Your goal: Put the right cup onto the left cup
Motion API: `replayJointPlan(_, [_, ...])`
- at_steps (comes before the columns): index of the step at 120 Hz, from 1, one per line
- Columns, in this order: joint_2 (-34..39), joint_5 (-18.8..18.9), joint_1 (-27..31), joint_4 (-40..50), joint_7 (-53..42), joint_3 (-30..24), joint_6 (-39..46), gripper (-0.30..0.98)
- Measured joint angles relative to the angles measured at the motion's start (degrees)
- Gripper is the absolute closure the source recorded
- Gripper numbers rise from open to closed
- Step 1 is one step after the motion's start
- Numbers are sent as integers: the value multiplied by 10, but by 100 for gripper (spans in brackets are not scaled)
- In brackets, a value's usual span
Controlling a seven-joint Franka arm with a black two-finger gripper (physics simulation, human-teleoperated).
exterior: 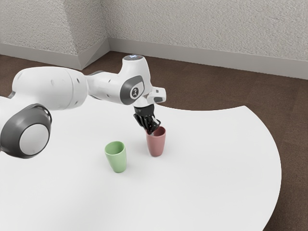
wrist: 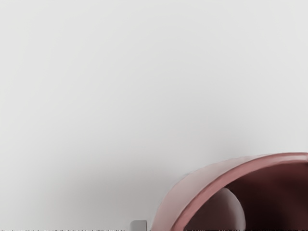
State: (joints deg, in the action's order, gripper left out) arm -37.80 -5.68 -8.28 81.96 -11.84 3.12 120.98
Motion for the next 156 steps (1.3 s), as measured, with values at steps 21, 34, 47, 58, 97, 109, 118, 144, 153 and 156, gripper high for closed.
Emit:
replayJointPlan(21, [40,1,-2,32,3,0,1,77])
replayJointPlan(34, [97,2,-2,78,4,0,2,78])
replayJointPlan(47, [159,2,-2,129,6,0,2,78])
replayJointPlan(58, [215,4,-2,170,6,0,1,78])
replayJointPlan(97, [343,8,8,280,2,24,-8,79])
replayJointPlan(109, [353,9,17,296,-1,33,-9,79])
replayJointPlan(118, [352,9,27,299,-3,34,-9,79])
replayJointPlan(144, [341,9,39,313,-8,35,-7,79])
replayJointPlan(153, [338,9,36,319,-10,36,-5,79])
replayJointPlan(156, [335,9,35,320,-10,36,-5,79])
